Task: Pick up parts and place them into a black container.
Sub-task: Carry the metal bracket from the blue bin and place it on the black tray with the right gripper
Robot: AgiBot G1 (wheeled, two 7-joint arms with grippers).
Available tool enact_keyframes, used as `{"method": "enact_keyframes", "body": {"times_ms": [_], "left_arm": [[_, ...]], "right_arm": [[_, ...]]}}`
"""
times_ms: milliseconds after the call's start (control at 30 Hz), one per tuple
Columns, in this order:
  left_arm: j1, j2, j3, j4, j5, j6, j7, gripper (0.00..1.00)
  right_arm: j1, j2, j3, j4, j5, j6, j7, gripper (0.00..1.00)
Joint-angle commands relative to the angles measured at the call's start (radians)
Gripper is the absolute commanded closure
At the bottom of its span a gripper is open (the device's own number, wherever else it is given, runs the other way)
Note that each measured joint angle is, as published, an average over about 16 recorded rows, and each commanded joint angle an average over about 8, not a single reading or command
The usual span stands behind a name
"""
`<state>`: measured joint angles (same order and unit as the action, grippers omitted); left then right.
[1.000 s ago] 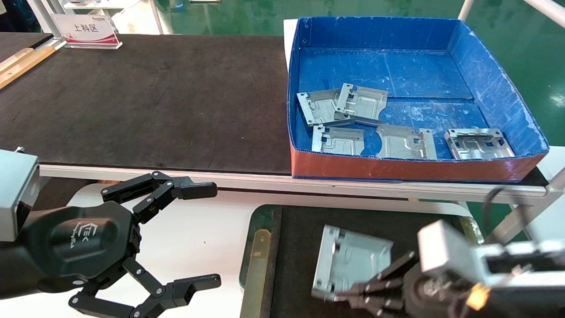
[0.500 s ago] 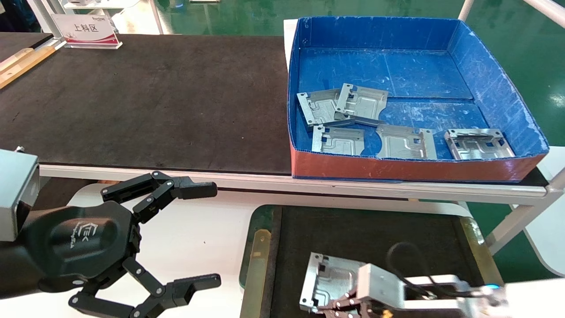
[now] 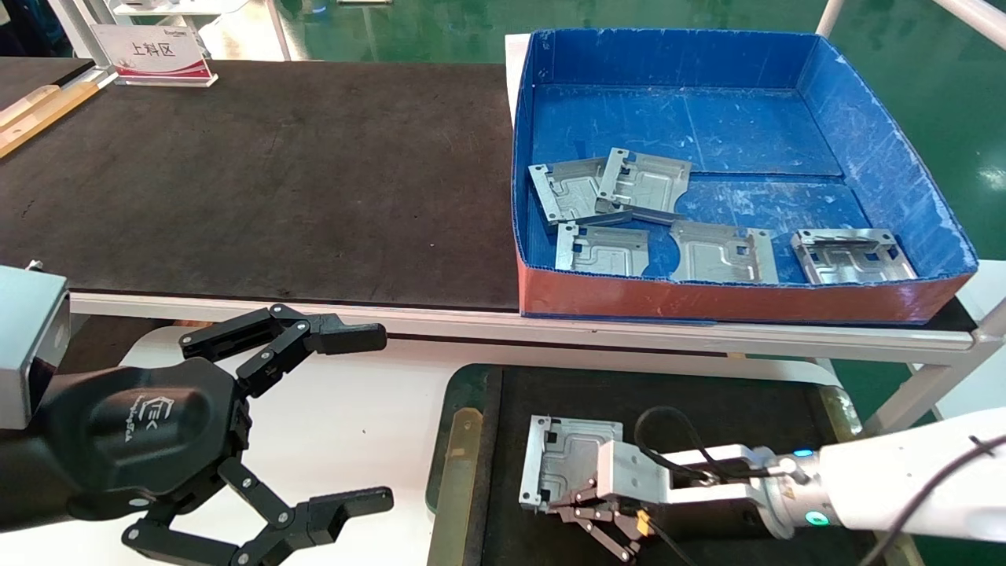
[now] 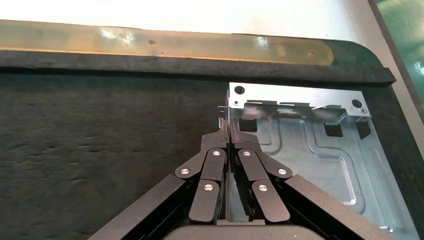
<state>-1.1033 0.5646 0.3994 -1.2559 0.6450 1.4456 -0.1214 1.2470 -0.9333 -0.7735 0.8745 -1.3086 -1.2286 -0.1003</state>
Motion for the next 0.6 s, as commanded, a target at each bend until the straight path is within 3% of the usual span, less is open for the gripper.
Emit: {"method": "enact_keyframes", "body": {"times_ms": [33,600], "left_arm": [[0.000,0.000,0.000,0.000,0.000,0.000,0.000,0.00],[0.000,0.000,0.000,0.000,0.000,0.000,0.000,0.00]], "right_arm": [[0.021,-0.026,-0.005,-0.049,-0.010,-0.009,-0.028,1.00],[0.105,-0.195,-0.011,-0.387,-0.021,-0.010,-0.219,1.00]]}}
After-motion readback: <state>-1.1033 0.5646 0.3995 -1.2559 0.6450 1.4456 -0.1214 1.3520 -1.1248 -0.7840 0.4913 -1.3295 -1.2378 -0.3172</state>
